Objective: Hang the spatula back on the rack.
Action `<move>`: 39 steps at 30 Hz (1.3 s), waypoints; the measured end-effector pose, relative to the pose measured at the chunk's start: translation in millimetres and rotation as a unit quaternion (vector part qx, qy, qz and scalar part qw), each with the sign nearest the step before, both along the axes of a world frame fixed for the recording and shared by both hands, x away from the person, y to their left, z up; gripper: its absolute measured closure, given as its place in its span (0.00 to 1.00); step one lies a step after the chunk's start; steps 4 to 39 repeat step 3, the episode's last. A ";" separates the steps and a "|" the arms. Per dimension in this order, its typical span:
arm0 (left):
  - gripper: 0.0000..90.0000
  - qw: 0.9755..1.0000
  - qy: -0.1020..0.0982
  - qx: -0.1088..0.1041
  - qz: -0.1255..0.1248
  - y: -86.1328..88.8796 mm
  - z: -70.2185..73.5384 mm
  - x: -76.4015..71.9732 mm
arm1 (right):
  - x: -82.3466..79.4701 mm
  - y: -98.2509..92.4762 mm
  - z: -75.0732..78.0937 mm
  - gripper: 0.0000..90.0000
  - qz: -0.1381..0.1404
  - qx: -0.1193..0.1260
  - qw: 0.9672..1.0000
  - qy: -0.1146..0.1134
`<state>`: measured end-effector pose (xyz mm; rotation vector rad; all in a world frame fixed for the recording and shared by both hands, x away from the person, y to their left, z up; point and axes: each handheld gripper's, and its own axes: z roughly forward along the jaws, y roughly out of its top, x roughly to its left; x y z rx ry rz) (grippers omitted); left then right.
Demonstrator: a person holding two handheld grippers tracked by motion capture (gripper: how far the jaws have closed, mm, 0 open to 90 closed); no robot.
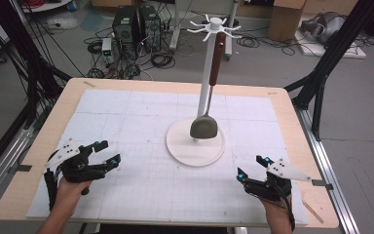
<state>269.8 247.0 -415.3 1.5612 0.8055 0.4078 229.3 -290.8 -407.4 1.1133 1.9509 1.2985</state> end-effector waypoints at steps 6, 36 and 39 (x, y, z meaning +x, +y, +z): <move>0.24 1.000 0.007 -0.002 0.007 0.8 -2.1 1.8 | 0.9 -1.0 -1.4 0.22 0.000 0.000 1.000 0.003; 0.24 1.000 0.007 -0.002 0.007 0.8 -2.1 1.8 | 0.9 -1.0 -1.4 0.22 0.000 0.000 1.000 0.003; 0.24 1.000 0.007 -0.002 0.007 0.8 -2.1 1.8 | 0.9 -1.0 -1.4 0.22 0.000 0.000 1.000 0.003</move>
